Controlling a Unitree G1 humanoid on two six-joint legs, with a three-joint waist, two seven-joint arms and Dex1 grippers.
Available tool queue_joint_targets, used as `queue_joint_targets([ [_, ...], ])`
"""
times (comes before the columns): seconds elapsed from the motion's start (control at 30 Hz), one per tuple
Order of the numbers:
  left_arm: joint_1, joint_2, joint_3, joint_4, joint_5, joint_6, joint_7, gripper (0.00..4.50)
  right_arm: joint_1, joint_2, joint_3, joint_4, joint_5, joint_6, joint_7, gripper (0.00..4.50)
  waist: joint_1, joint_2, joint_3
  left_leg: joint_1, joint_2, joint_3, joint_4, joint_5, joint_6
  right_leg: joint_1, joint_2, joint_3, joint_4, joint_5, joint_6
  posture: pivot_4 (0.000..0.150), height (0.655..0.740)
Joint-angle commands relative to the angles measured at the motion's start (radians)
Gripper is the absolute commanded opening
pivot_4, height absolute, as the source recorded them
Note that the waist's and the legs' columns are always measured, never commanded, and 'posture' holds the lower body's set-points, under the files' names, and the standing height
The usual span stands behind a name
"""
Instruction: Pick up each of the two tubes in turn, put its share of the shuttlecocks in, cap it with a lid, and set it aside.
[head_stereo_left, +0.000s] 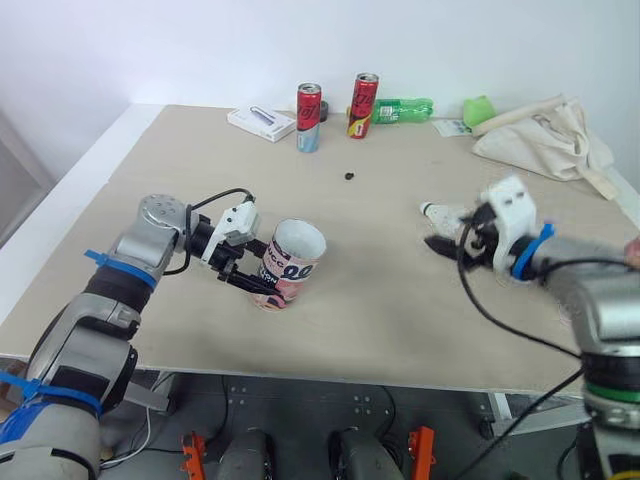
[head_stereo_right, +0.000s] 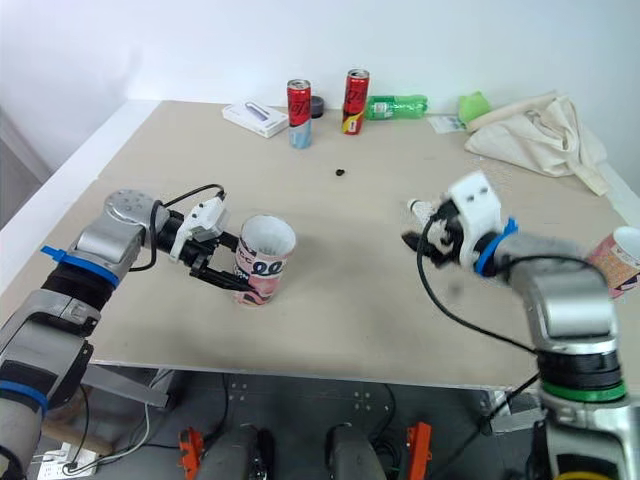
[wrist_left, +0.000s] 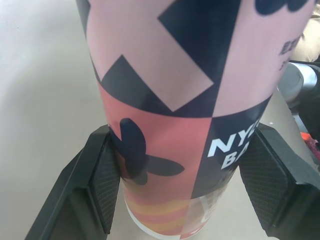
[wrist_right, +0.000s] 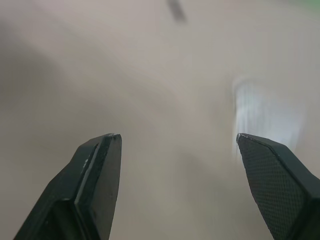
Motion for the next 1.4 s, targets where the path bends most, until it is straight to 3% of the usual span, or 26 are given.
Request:
queue_joint_targets([
  [0.03,-0.001,-0.002,0.001,-0.009,0.015,0.004,0.001,3.04,-0.062,0.046,-0.052,0.058,-0.014,-0.059,-0.080,3.97,-0.004,0.000,0.000,0.000,0.000,0.000,0.000,0.000,0.000,0.000,0.000,0.000,0.000,0.000,0.000,0.150,0.7400],
  [0.17,-0.005,-0.003,0.001,-0.008,0.018,0.002,0.001,3.04,-0.136,0.086,-0.052,0.202,-0.039,-0.141,-0.131,3.97,-0.009,0.000,0.000,0.001,0.000,0.000,0.000,0.000,0.000,0.001,0.000,0.001,0.000,-0.001,0.006,0.150,0.7400],
  [0.7,0.010,0.004,0.020,-0.035,0.019,0.025,0.001,3.04,-0.465,0.157,-0.004,0.786,-0.105,-0.433,-0.144,3.97,-0.011,0.001,0.000,0.000,-0.001,0.001,0.000,0.000,0.001,0.001,0.000,0.002,-0.001,0.001,0.003,0.150,0.7400],
  [0.8,0.014,0.006,0.025,-0.043,0.021,0.031,0.001,3.04,-0.506,0.175,-0.003,0.887,-0.115,-0.491,-0.133,3.10,-0.012,0.001,0.000,0.000,-0.001,0.001,0.000,0.000,0.001,0.001,0.000,0.002,-0.001,0.001,0.003,0.150,0.7400],
  [1.0,0.023,0.011,0.033,-0.056,0.024,0.038,0.001,3.04,-0.519,0.173,-0.005,0.963,-0.120,-0.547,-0.115,0.20,-0.012,0.001,0.000,0.000,-0.001,0.001,0.000,0.000,0.001,0.001,0.000,0.002,-0.001,0.001,0.003,0.150,0.7400],
  [1.23,0.032,0.010,0.036,-0.073,0.023,0.050,0.001,3.04,-0.482,0.145,-0.041,0.856,-0.084,-0.575,-0.078,0.05,-0.012,0.001,0.000,0.000,-0.001,0.001,-0.001,0.000,0.001,0.000,0.000,0.002,-0.001,0.001,0.003,0.150,0.7400],
  [1.4,0.034,0.011,0.032,-0.078,0.021,0.052,0.001,3.04,-0.311,0.050,0.010,0.376,-0.026,-0.603,0.159,0.05,-0.010,0.002,0.001,-0.001,-0.001,0.000,-0.001,-0.001,0.001,0.000,0.000,0.001,-0.001,0.000,0.004,0.150,0.7400],
])
